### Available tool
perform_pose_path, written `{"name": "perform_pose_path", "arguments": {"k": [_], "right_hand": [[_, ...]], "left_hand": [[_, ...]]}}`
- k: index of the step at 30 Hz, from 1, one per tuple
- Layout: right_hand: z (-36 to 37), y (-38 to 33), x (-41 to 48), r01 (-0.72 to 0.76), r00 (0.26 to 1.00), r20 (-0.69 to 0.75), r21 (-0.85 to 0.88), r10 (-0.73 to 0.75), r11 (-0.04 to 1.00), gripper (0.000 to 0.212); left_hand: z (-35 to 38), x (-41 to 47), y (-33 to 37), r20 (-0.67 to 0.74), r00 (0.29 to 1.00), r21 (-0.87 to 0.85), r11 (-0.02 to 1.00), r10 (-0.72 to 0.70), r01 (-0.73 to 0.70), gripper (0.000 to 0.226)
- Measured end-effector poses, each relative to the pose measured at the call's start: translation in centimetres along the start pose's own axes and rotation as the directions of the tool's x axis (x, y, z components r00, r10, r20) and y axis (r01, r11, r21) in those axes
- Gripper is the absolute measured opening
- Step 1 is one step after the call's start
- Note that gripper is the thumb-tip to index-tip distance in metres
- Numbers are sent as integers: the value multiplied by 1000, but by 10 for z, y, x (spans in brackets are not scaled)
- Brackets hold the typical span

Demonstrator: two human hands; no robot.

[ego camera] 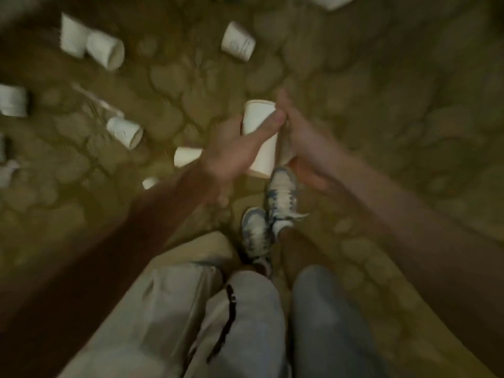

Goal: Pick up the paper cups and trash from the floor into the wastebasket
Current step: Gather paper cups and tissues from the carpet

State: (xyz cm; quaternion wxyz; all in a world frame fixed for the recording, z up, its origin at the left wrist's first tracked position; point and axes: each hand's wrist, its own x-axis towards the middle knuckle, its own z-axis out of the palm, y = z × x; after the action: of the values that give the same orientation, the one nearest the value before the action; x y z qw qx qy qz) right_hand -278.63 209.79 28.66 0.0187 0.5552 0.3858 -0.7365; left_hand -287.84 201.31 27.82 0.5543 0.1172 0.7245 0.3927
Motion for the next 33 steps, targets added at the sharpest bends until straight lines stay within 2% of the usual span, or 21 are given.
{"name": "perform_pose_path", "arguments": {"k": [2,4,6,9,11,13,15,17,20,22,27,30,33], "right_hand": [[-14,-56,-63,127,986,-105,-35,-130,991,57],[-26,-105,-137,214,967,-137,-16,-214,977,55],[-34,-147,-218,288,955,-125,156,-270,945,53],[-48,-192,-342,361,928,-83,438,-363,823,51],[-61,-211,-416,403,905,-108,528,-411,748,42],[-80,-220,-479,508,860,-235,486,-453,712,35],[-101,-224,-529,637,768,-369,351,-524,687,35],[-130,-226,-576,751,646,-455,240,-612,615,40],[-178,-219,-639,868,474,-569,174,-672,465,44],[-211,-208,-676,909,375,-640,111,-671,401,39],[-291,-160,-752,944,251,-801,79,-544,320,23],[-338,-124,-791,956,219,-858,91,-466,280,31],[-383,-88,-819,966,103,-915,-2,-390,258,29]], "left_hand": [[12,-40,70,87,990,35,992,115,-118,64],[22,-94,136,164,966,48,977,199,-209,61],[29,-158,200,197,936,57,949,294,-310,65],[39,-248,284,214,872,82,881,440,-465,62],[53,-302,330,240,813,98,820,530,-563,59],[77,-352,368,322,734,95,751,598,-653,57],[105,-396,400,417,638,58,681,648,-730,54],[143,-438,429,516,544,1,634,662,-773,47],[202,-491,452,651,445,-55,623,615,-781,51],[244,-520,459,709,385,-87,615,591,-784,47],[349,-579,454,826,259,-150,638,500,-755,42],[414,-615,437,858,181,-191,624,482,-758,29],[477,-645,412,865,136,-238,633,483,-736,23]]}}
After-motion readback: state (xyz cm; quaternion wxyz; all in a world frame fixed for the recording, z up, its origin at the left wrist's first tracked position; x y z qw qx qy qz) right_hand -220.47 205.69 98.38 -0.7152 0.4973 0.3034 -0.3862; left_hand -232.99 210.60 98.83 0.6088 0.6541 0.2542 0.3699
